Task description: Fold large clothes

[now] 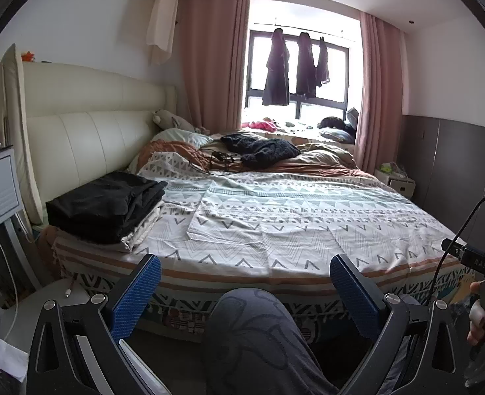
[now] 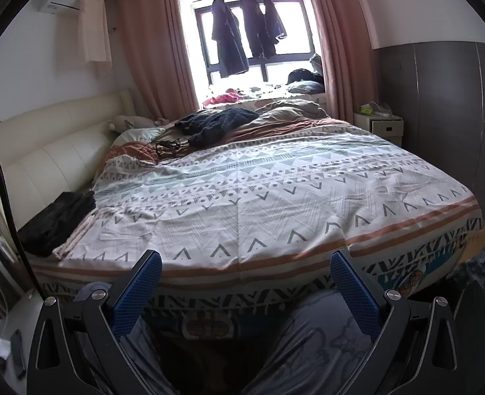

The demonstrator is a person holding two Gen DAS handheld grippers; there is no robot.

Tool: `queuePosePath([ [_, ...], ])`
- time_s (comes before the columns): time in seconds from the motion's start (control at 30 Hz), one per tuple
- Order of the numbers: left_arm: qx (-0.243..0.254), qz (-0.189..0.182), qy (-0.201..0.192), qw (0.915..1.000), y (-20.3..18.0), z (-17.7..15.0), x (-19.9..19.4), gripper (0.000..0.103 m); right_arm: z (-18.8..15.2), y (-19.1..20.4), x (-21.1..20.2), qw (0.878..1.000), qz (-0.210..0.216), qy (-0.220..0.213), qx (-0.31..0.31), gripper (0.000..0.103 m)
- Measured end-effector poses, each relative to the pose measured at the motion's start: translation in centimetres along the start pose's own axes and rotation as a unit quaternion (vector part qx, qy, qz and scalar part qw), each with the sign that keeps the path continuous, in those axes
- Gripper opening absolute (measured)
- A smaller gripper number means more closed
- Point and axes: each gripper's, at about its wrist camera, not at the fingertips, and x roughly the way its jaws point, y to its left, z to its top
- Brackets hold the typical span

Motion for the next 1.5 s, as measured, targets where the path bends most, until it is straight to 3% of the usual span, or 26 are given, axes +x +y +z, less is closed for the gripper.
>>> queuePosePath([
  [1.5,0.010,-0.009,-0.001,0.9999,-0.2,-1.0,-0.4,0.103,-1.2,0.3,-0.7,1.000,-0.013,-0.002,-0.005,0.102],
])
